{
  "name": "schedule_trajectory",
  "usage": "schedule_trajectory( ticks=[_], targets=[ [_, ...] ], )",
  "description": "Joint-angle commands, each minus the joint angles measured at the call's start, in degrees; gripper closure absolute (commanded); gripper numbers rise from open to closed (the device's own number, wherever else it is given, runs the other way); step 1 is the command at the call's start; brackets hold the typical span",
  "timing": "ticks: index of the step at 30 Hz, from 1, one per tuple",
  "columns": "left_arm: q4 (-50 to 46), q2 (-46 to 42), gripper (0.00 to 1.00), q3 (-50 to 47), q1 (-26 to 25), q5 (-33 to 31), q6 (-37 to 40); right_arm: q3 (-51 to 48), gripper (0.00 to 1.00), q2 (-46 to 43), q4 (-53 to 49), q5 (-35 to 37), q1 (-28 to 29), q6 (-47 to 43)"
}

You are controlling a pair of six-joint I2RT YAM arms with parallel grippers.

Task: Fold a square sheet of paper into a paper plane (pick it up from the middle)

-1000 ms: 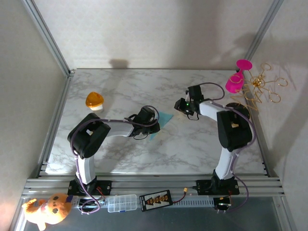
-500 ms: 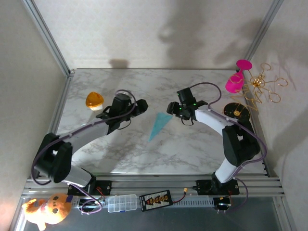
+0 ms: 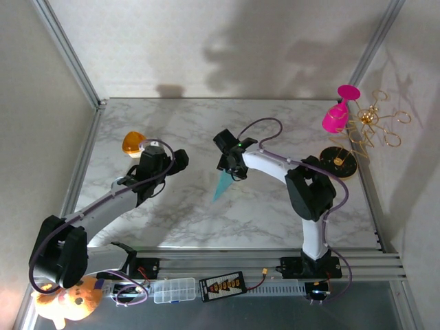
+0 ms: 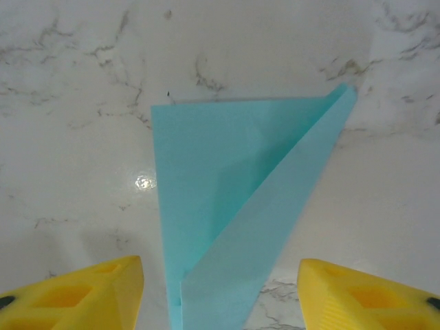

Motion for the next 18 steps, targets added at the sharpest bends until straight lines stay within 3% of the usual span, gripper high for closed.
schedule_trajectory(
  ticks=[1,13,18],
  targets=[
    [-0.40,-0.61,0.01,-0.71,0.86,-0.06,2.24,3.78,0.41,3.42,-6.95,2.37,1.05,3.22],
    [-0.14,0.58,0.00,-1.54,1.54,1.08,1.56,6.16,0.53,6.45,-10.88,3.51,1.88,5.01],
    [-0.40,0.77,0.01,-1.41,1.80,0.75,0.85,6.26,0.72,6.54,-10.43,3.66,1.88,4.92]
  ],
)
